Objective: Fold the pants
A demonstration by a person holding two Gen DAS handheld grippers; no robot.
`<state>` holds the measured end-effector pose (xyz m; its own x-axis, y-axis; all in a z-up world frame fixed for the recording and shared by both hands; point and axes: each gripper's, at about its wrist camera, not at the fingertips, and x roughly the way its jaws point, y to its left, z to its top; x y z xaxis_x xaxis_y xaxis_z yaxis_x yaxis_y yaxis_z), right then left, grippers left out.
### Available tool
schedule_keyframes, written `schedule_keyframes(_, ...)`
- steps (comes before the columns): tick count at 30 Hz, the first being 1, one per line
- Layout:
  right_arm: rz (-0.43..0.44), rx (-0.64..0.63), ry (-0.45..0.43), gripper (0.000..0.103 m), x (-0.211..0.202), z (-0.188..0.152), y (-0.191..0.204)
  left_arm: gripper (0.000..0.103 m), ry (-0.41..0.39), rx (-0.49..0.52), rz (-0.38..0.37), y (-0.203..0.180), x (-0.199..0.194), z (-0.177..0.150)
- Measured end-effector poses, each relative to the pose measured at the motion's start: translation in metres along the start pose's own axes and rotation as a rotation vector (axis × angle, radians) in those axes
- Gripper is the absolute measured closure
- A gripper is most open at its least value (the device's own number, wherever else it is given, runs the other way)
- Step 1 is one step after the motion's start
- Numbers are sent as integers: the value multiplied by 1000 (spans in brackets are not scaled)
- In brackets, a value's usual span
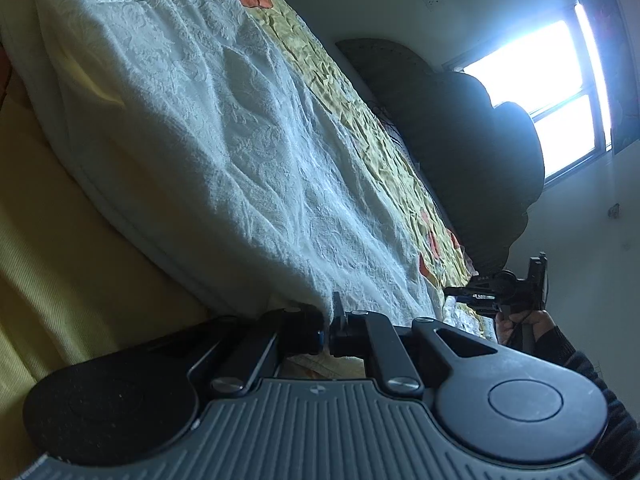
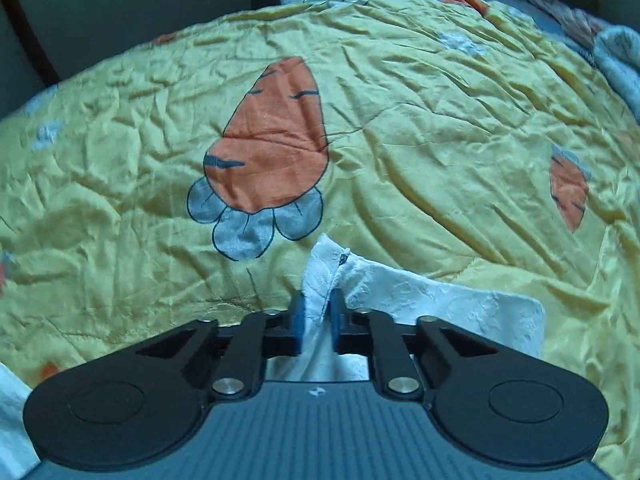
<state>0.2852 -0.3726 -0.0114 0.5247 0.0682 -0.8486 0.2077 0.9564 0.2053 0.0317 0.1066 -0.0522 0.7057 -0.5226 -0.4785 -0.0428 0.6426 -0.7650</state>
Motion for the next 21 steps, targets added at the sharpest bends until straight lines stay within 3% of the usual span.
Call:
schedule_keyframes(5, 208, 94, -201, 94, -79, -25, -37, 91, 0, 0, -1, 0, 1, 0)
schedule_keyframes(11, 358, 250, -378, 94, -170, -110, -113, 91, 5, -8, -13, 1, 1, 3)
schedule_keyframes(16, 373, 501, -321, 93, -155, -188, -195, 91, 12, -2, -18, 0, 5, 4)
schedule_keyframes(19, 427, 599, -280, 91, -132, -213, -211, 91, 13, 3, -16, 0, 6, 4)
schedule_keyframes(21, 495, 668, -316, 91, -124, -223, -217, 91, 12, 4, -15, 0, 7, 4)
